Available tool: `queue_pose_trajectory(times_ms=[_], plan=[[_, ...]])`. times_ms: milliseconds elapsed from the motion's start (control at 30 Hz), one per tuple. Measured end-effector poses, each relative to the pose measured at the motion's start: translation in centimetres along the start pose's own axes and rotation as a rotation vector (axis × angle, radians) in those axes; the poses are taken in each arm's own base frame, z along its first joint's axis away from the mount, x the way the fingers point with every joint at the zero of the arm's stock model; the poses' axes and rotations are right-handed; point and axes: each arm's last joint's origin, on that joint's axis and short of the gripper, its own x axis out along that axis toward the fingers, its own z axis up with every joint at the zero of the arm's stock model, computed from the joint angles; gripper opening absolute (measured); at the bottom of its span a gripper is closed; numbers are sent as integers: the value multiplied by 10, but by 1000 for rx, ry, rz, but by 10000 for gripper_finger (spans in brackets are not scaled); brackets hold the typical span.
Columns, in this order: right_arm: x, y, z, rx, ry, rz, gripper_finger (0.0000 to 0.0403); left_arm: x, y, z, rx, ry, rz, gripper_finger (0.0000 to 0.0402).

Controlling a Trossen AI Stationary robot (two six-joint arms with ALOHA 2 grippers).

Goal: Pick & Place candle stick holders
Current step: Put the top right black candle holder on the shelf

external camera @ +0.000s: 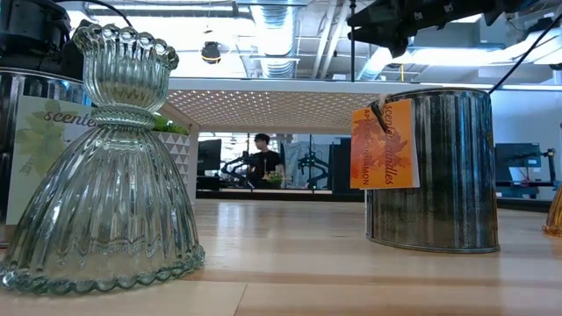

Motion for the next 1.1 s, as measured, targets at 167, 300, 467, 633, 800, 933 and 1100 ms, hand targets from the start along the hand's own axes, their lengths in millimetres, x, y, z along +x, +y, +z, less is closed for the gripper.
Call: queue_pose_trajectory(times_ms=[167,300,467,633,800,933,1100], plan=[[0,0,0,0,-1,0,95,0,0,0,0,0,1,8],[0,0,0,0,-1,0,44,0,0,0,0,0,0,8],[0,0,0,-8,-2,0,8,0,0,0,0,-3,1,8],[0,0,2,-11,-18,0,5,0,1,8,-117,-80,13,8],[0,0,4,-24,-36,17,3,6,6,27,-203,-65,32,8],[1,-1,7,-24,-69,59,2,24,11,41,-216,17,28,8],[9,-3,12,-25,-79,90,1,63,20,57,-202,120,22,8]])
